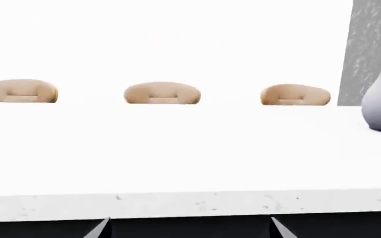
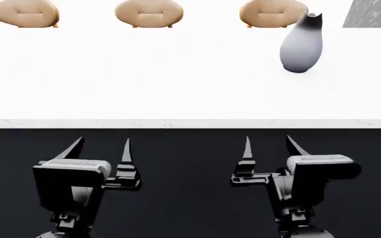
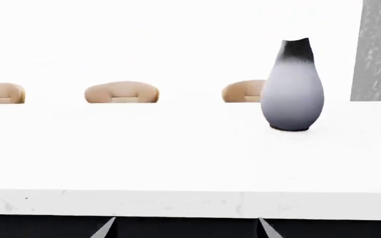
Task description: Pick the pitcher and pitcher and place them in the sink. Then turn on the water.
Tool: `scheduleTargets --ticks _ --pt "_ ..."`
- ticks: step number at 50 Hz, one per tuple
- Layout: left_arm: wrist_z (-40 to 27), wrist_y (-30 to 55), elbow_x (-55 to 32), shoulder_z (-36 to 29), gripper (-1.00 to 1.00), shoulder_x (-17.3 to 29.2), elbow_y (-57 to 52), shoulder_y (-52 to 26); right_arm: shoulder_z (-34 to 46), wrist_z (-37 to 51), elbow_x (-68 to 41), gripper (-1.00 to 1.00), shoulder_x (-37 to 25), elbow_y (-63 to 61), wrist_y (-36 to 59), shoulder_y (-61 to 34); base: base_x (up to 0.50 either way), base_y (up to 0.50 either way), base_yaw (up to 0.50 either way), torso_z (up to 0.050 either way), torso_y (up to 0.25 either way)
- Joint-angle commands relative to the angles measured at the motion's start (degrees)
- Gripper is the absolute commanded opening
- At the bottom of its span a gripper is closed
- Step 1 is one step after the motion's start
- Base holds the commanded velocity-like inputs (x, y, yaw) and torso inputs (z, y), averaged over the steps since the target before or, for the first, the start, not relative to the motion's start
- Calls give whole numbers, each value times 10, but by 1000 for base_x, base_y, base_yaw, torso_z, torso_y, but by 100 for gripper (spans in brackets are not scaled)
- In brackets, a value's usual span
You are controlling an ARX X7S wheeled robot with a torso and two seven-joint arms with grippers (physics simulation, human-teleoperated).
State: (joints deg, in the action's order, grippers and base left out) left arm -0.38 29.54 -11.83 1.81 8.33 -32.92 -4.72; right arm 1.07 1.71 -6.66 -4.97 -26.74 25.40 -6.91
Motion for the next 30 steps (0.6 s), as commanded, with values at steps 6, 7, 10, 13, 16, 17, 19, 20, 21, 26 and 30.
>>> scheduleTargets --ticks 6,7,10,13,16,17,19,20,21,26,30 --pt "-3 523 -314 179 100 62 -270 -267 -105 -10 -175 100 -33 -291 462 -232 0 0 0 0 0" --pt "-14 530 -355 185 100 82 -270 -287 -129 -22 -207 100 -30 -310 529 -271 0 0 0 0 0" --pt "-145 603 -596 264 100 112 -208 -381 -211 5 -343 100 -36 -310 646 -376 0 0 0 0 0" --pt "-297 587 -794 248 100 164 -114 -459 -259 263 -601 100 -127 -207 643 -462 0 0 0 0 0" --pt "-340 572 -837 213 100 195 -74 -518 -238 414 -859 100 -176 -155 616 -513 0 0 0 0 0" --pt "-346 568 -841 202 100 201 -57 -542 -227 429 -919 100 -190 -141 607 -531 0 0 0 0 0" --pt "-337 565 -825 196 100 203 -49 -555 -218 441 -936 100 -200 -129 596 -544 0 0 0 0 0" --pt "-347 561 -834 190 100 206 -39 -563 -211 445 -940 100 -206 -123 594 -556 0 0 0 0 0" --pt "-348 558 -843 186 100 209 -36 -569 -207 448 -954 100 -210 -113 587 -561 0 0 0 0 0" --pt "-357 547 -859 172 100 216 -29 -585 -205 433 -944 100 -224 -109 590 -568 0 -221 0 0 0" --pt "-350 532 -861 172 100 199 -45 -583 -239 376 -903 100 -219 -138 595 -526 0 0 0 0 0"
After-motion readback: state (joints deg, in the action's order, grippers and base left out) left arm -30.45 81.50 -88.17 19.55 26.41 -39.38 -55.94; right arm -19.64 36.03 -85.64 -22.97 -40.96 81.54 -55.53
